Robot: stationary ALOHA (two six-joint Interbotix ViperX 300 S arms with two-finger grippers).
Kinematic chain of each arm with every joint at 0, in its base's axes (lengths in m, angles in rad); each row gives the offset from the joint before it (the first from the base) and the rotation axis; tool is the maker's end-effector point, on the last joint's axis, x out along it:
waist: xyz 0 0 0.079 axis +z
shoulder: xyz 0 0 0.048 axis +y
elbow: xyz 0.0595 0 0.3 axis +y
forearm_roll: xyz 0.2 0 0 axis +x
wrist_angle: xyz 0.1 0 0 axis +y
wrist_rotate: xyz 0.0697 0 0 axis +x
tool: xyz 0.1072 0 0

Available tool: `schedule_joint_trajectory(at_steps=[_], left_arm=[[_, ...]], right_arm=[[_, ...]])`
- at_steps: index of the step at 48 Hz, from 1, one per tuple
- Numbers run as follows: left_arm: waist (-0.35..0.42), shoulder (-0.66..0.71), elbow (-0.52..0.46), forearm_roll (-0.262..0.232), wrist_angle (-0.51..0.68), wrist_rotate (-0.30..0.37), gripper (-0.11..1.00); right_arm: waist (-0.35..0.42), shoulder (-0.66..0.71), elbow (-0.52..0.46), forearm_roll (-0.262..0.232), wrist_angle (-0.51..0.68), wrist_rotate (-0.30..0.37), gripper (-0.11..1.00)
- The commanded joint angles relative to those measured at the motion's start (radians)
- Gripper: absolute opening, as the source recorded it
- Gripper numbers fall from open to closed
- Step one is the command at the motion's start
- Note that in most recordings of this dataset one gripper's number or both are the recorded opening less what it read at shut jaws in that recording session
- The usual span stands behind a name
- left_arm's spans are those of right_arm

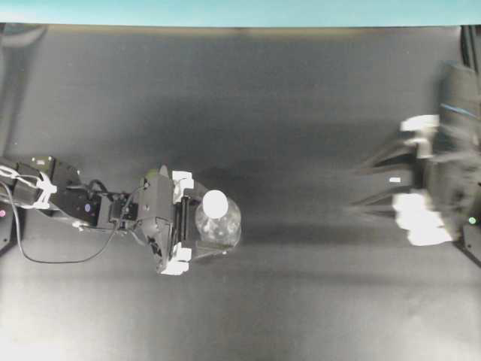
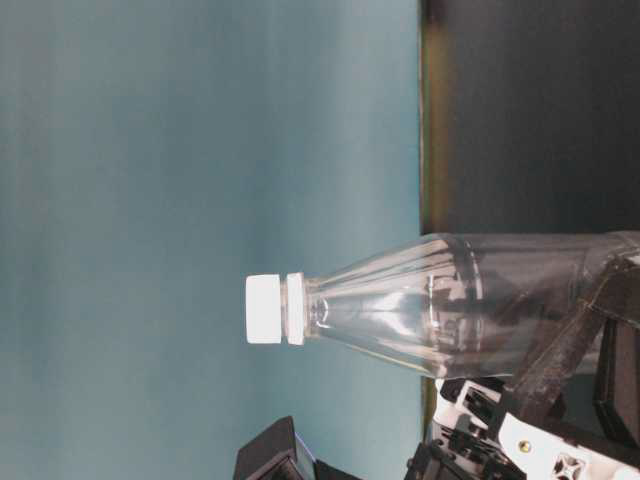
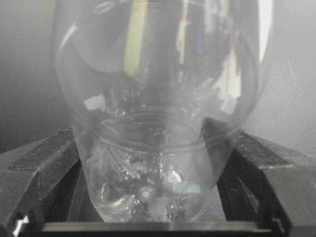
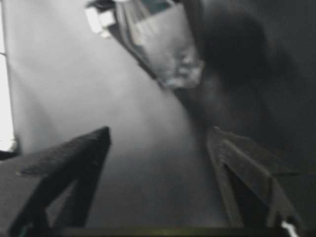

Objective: Open the bottle cap by holding the bottle with the left arm and twisting the cap with the right arm.
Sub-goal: 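Swing the right gripper over toward the white bottle cap, then align the right gripper around the white cap and close it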

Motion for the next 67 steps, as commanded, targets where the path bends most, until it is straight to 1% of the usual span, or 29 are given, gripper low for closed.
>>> schedule_joint_trajectory(at_steps=[1, 7, 11, 15, 16, 19, 22, 28, 32, 37, 43, 47, 67], left_arm=[[-0.005, -0.002, -0.002, 0.005, 0.003, 0.002, 0.83], [-0.003, -0.003, 0.000, 0.005, 0.021, 0.008, 0.83], [-0.002, -0.003, 0.000, 0.005, 0.032, 0.018, 0.83], [0.000, -0.003, 0.000, 0.005, 0.035, 0.020, 0.83], [0.000, -0.003, 0.000, 0.005, 0.035, 0.020, 0.83], [0.002, -0.003, 0.000, 0.005, 0.035, 0.020, 0.83], [0.000, -0.003, 0.000, 0.005, 0.035, 0.020, 0.83], [0.000, -0.003, -0.002, 0.005, 0.035, 0.020, 0.83], [0.002, -0.003, -0.003, 0.005, 0.035, 0.020, 0.83], [0.002, -0.003, -0.002, 0.005, 0.035, 0.017, 0.83], [0.002, -0.003, 0.000, 0.003, 0.035, 0.017, 0.83], [0.002, -0.003, 0.000, 0.005, 0.035, 0.012, 0.83], [0.009, -0.003, -0.003, 0.005, 0.035, 0.012, 0.83]], right_arm=[[-0.011, 0.107, -0.158, 0.008, 0.110, 0.054, 0.76], [-0.018, 0.270, -0.350, 0.009, 0.253, 0.118, 0.76], [-0.020, 0.373, -0.488, 0.011, 0.339, 0.144, 0.76], [-0.023, 0.463, -0.620, 0.018, 0.426, 0.170, 0.76], [-0.026, 0.497, -0.673, 0.025, 0.463, 0.183, 0.76], [-0.026, 0.565, -0.773, 0.041, 0.534, 0.206, 0.76], [-0.028, 0.626, -0.864, 0.052, 0.609, 0.236, 0.76], [-0.034, 0.747, -1.040, 0.052, 0.770, 0.336, 0.76], [-0.034, 0.804, -1.118, 0.052, 0.850, 0.362, 0.76], [-0.031, 0.854, -1.173, 0.049, 0.888, 0.370, 0.76], [-0.028, 0.884, -1.190, 0.049, 0.893, 0.391, 0.76], [-0.025, 0.890, -1.181, 0.048, 0.891, 0.407, 0.76], [-0.020, 0.908, -1.108, 0.043, 0.870, 0.403, 0.75]])
